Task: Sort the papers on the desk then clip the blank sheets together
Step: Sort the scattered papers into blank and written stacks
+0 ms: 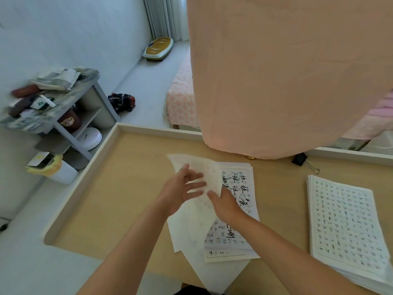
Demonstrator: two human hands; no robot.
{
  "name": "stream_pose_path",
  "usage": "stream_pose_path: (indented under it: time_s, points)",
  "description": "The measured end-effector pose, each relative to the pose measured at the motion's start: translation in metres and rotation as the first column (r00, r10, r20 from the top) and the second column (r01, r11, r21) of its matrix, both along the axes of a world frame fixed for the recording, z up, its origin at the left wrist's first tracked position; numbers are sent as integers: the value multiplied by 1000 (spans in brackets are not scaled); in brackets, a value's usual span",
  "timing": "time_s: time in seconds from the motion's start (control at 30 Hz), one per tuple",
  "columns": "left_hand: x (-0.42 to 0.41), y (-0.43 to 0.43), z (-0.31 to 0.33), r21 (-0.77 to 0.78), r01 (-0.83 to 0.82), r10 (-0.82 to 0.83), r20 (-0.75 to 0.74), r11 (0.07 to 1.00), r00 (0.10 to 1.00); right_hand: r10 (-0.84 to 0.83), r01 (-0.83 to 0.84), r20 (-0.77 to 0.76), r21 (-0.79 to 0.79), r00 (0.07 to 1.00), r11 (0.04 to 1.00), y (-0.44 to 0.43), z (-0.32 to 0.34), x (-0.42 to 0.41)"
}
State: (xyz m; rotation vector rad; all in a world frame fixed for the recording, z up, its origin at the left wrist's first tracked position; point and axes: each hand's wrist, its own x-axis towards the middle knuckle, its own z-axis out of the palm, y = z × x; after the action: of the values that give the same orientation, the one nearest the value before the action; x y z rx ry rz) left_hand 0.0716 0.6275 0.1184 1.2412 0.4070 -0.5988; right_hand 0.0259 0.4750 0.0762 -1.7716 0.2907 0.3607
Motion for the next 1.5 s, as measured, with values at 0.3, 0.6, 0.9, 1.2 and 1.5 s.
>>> stream_pose_path:
  time_s: [0.3,0.6,0.9,1.2,1.5]
  points:
    - [-12,-29,-11,662,319,-552,173,678,816,-253,260,-85,90,964,961,-64,11,21]
    - [4,-55,-30,276,262,-290,66,925,955,-153,152,22,42,988,987,-79,9,15]
    - [1,-41,-83,377,271,-274,-48,886,961,-298,359,-364,111,883,927,-127,-55,1]
    - [5,24,-142,978,209,-619,-149,24,771,-243,168,8,-743,970,648,-117,-101,2]
    - [5,60,-164,960,262,-606,-267,-100,749,610,-561,-220,-696,761,449,-61,-128,-9]
